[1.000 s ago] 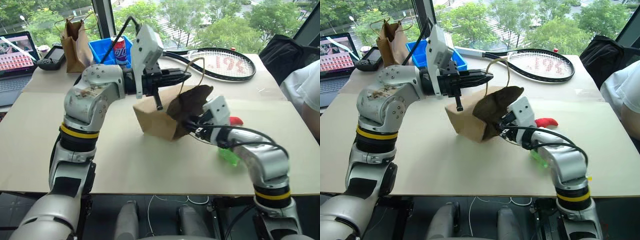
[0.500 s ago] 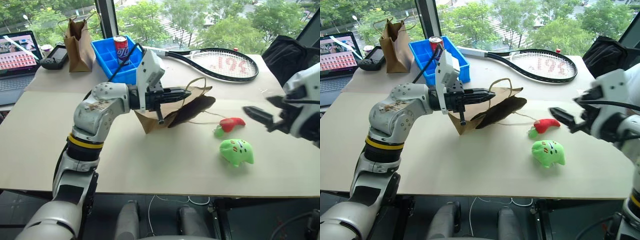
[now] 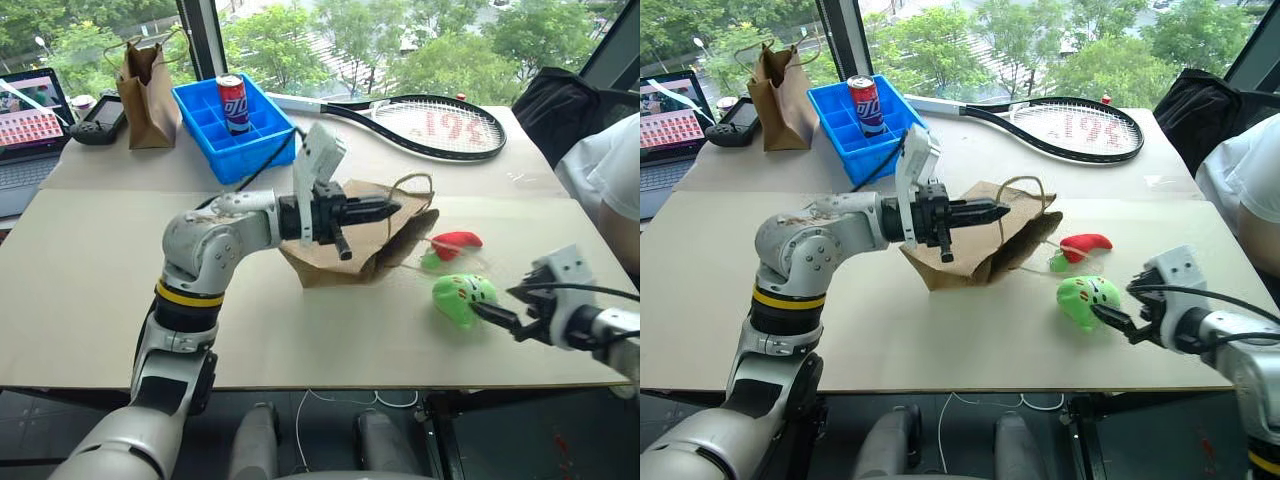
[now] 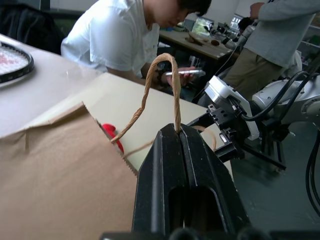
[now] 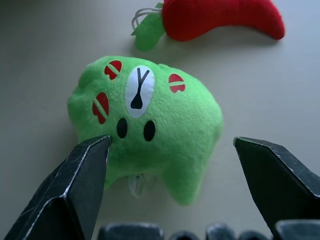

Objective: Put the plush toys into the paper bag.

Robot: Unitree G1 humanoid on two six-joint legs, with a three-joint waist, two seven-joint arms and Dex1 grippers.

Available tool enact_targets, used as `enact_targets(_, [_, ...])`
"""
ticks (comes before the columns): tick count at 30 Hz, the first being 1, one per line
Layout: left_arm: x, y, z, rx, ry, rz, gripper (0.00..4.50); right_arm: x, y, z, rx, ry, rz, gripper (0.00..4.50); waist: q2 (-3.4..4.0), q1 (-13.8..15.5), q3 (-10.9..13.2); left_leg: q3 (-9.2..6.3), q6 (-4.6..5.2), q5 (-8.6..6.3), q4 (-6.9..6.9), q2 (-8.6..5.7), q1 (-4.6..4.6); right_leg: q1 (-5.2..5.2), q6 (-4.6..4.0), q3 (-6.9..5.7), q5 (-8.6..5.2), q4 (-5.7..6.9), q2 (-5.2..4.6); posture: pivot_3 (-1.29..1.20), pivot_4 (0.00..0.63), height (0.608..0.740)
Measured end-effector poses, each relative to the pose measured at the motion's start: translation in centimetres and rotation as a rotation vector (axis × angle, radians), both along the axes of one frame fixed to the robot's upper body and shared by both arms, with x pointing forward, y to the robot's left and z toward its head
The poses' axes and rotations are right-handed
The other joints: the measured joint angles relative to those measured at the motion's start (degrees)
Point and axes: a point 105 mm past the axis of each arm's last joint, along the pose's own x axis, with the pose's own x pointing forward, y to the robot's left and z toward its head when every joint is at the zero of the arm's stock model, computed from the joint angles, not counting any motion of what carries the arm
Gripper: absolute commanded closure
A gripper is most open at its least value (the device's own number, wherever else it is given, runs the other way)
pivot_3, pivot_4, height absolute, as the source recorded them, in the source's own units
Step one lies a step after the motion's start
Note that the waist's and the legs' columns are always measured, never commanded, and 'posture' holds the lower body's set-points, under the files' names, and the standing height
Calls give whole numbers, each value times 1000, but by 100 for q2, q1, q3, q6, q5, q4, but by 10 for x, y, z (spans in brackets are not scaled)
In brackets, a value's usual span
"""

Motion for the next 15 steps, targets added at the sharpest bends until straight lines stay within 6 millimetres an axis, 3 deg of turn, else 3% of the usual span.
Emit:
enact_targets(2, [-1,2,-4,18,2,2,4500,8,5,-4,52,-29,-18,1052,-1,7,1,-6,0,0,0,0,-2,3,-12,-1,6,-4,3,0,150,731])
enact_targets(4, [-2,0,-4,21,2,-5,4500,11,5,-7,59,-34,-21,1862,1,22,0,-6,0,0,0,-6,-3,5,-11,0,5,-5,-1,0,150,731])
enact_targets(9, [-2,-2,-4,18,6,1,4500,6,-3,-8,56,-31,-43,3440,1,48,0,-8,0,0,-1,-7,-4,9,-11,0,5,-8,0,0,150,731])
enact_targets(12, [-4,-4,-5,9,32,-13,4500,-9,-27,-2,9,-11,-83,4368,8,94,1,-8,0,0,0,-14,-9,8,-6,2,2,-9,-6,0,150,731])
enact_targets(15, [-7,-3,-5,2,62,-25,4500,-21,-60,29,-57,-51,-149,4471,9,105,1,-10,0,0,2,-15,-9,9,-6,5,0,-10,-5,0,150,731])
